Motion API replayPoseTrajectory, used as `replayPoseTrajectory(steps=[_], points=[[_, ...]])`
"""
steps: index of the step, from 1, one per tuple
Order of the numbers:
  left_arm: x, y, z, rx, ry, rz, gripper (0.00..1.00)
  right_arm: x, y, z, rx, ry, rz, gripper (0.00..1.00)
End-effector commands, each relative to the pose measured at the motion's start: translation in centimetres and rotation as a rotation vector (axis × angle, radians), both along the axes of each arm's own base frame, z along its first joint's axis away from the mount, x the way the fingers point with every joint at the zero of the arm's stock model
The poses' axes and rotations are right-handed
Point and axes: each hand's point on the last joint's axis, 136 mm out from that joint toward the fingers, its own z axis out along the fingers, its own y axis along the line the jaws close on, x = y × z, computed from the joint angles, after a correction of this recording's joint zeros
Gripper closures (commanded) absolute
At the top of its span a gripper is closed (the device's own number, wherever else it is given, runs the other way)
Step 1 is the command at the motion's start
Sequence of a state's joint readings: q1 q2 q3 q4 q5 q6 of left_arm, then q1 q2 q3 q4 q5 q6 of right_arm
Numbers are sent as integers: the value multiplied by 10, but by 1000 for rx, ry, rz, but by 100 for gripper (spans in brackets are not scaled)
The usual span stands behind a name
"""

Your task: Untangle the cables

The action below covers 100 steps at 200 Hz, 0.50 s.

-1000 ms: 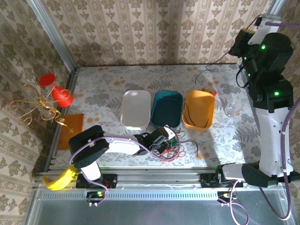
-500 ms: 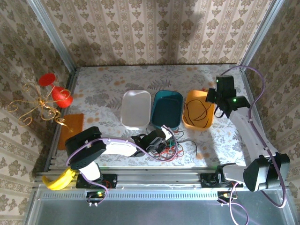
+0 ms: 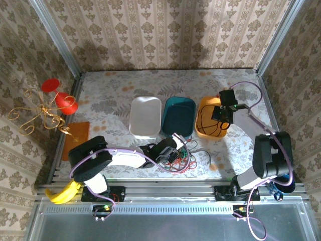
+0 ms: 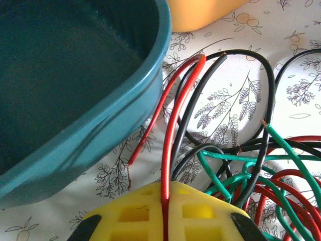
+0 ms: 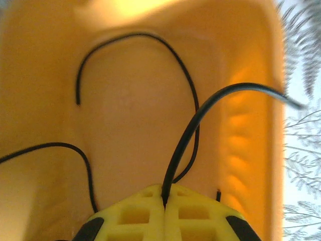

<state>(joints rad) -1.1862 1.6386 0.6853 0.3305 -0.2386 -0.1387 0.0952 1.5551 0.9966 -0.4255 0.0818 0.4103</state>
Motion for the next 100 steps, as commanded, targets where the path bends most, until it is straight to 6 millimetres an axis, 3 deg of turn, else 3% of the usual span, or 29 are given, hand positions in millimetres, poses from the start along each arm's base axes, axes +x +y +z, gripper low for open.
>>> replayPoseTrajectory(steps=[1,26,54,82,100], points=[[2,4,11,-33,-22,35,100,14,8,5,58,-10,-19,92],[3,6,13,-46,-29,45,100,16,7,20,38,-36,-32,64],[4,6,15,-54,-36,50,100,13,5,57,4,-115,-20,43],[4,3,16,-62,-41,42,100,7,9,75,14,-150,12,37],[4,3,16,-62,-40,42,100,4,16,71,33,-128,39,37]])
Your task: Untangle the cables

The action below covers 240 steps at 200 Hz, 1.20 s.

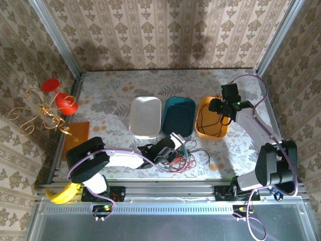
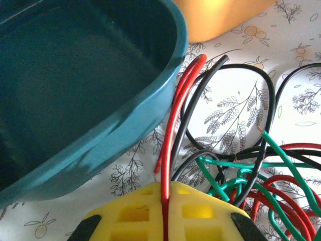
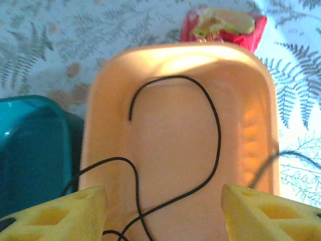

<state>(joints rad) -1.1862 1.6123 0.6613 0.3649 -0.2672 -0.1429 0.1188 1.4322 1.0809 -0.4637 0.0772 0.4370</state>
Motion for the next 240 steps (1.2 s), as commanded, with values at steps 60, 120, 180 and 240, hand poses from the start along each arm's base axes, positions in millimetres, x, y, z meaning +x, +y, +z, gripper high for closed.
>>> replayPoseTrajectory(steps=[60,120,180,240], points=[[2,1,6,-42,-13,22,100,-34,2,-46,5,171,-22,39],[3,2,4,-36,-14,31,100,-32,36,-80,32,230,103,56],[4,2,4,-32,-11,36,100,-23,70,-92,14,250,211,77],[4,1,7,-34,-17,34,100,-31,58,-39,-59,115,164,72]])
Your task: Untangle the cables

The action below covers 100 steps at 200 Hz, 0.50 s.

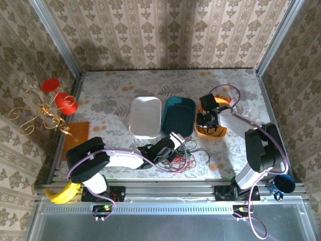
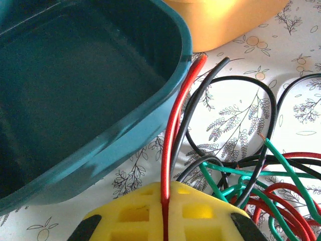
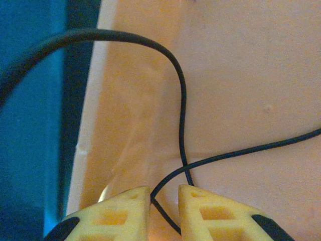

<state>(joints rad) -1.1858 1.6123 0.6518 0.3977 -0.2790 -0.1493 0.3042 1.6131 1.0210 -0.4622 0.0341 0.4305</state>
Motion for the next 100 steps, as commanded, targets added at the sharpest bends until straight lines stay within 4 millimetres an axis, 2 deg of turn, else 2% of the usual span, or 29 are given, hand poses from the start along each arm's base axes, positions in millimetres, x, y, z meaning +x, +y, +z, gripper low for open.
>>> replayPoseTrajectory(steps=[1,12,14,30,52,65,82,100], points=[[2,2,4,-13,-5,21,100,-1,-16,50,-33,-133,-43,72],[2,2,4,-14,-5,23,100,-11,-18,61,-30,-146,-38,69],[2,2,4,-14,-7,24,100,-13,-19,69,-23,-167,-38,68],[3,3,4,-19,-11,33,100,-41,-22,75,-6,-134,-30,62],[6,5,6,-33,-15,49,100,-81,-27,67,26,-67,-53,55],[6,5,6,-34,-16,52,100,-99,-37,60,12,-40,-95,51],[7,5,6,-38,-19,54,100,-105,-52,55,-27,-28,-151,47],[8,5,8,-39,-23,56,100,-98,-68,51,-33,1,-236,46]])
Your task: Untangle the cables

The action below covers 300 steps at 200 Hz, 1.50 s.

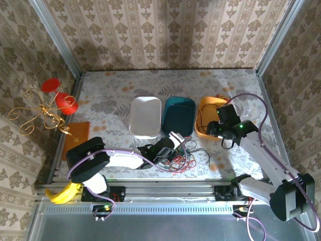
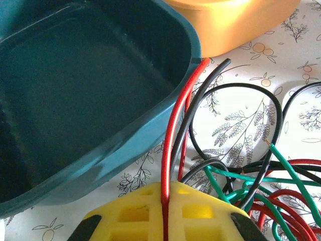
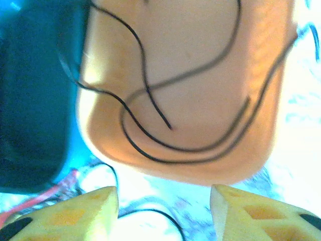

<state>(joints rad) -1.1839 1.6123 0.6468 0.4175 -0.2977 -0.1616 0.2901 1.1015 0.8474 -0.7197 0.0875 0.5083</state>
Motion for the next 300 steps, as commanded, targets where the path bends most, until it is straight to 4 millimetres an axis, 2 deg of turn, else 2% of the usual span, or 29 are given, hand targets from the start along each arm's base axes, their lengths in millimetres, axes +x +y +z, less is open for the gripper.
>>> replayPoseTrajectory(steps=[1,20,43,61,107,142,162,171,196,300], points=[[4,3,5,-23,-15,32,100,-8,-27,-14,-34,90,-136,46],[3,3,6,-25,-12,28,100,7,-44,-14,4,88,-221,46],[3,5,5,-25,-9,32,100,34,-51,-7,100,38,-270,46],[3,6,6,-25,-13,35,100,47,-64,-7,171,38,-344,47],[2,6,7,-25,-11,33,100,63,-106,-8,284,-7,-559,52],[2,6,8,-28,-12,32,100,74,-127,-18,396,-58,-713,54],[2,5,8,-27,-10,26,100,83,-131,-26,475,-77,-771,54],[1,5,7,-24,-10,26,100,87,-130,-38,508,-55,-792,54],[1,6,8,-23,-9,26,100,98,-128,-47,571,-70,-818,55],[-1,6,4,-8,-1,16,100,91,-120,-79,651,-43,-888,58]])
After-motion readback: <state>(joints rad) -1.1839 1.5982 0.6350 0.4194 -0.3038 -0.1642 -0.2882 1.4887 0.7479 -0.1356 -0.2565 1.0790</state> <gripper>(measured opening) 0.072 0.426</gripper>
